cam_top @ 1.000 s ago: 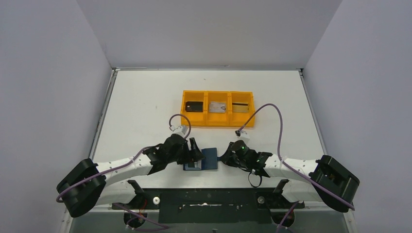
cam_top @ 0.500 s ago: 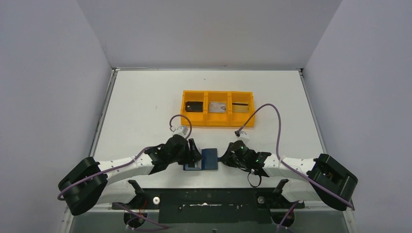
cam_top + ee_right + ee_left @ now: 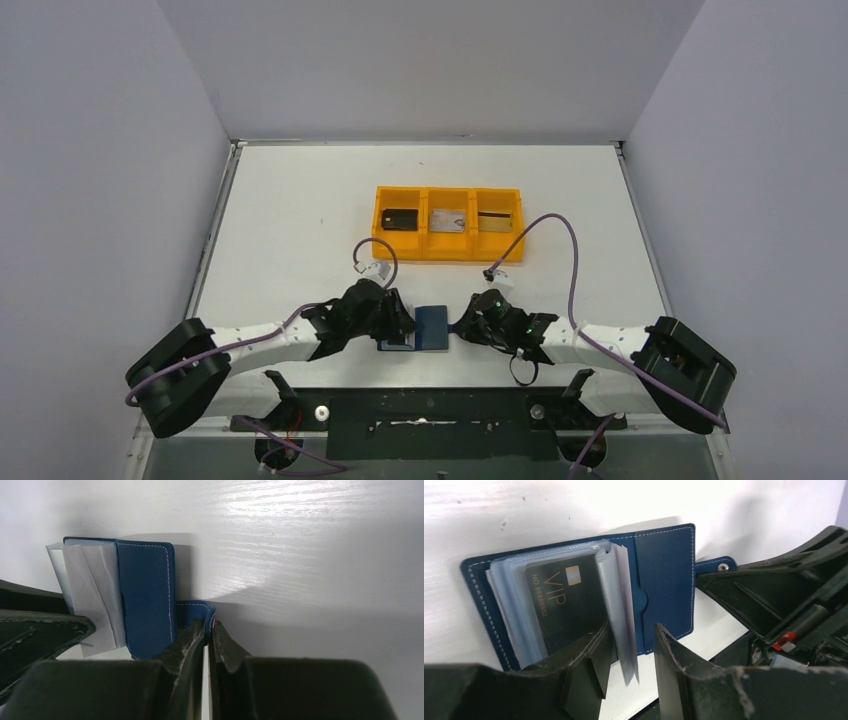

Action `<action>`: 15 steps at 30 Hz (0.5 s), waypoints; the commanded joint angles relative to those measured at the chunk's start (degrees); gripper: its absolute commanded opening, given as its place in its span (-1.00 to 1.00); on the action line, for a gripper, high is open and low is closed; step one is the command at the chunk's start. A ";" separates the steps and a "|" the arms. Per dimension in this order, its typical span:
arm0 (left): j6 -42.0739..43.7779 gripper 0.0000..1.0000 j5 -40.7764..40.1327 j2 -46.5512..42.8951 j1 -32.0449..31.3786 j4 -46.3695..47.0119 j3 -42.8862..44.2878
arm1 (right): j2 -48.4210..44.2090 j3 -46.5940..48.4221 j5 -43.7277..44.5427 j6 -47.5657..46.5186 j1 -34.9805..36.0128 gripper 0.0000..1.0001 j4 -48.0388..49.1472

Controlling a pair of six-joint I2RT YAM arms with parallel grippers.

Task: Take the credit cards out of the card holder

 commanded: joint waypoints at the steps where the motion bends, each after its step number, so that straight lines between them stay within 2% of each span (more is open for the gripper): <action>1: 1.72 -0.30 4.23 4.74 -0.80 6.48 4.45 | -0.05 0.52 1.05 0.57 -0.14 -0.90 2.57; 6: 2.35 -0.28 6.17 6.96 -1.87 11.50 5.90 | -0.48 0.11 0.63 0.66 -0.04 -0.89 3.30; 15: 2.37 -0.21 6.80 14.75 -3.89 12.61 7.78 | -1.77 -0.75 0.72 1.00 -0.11 -0.76 4.11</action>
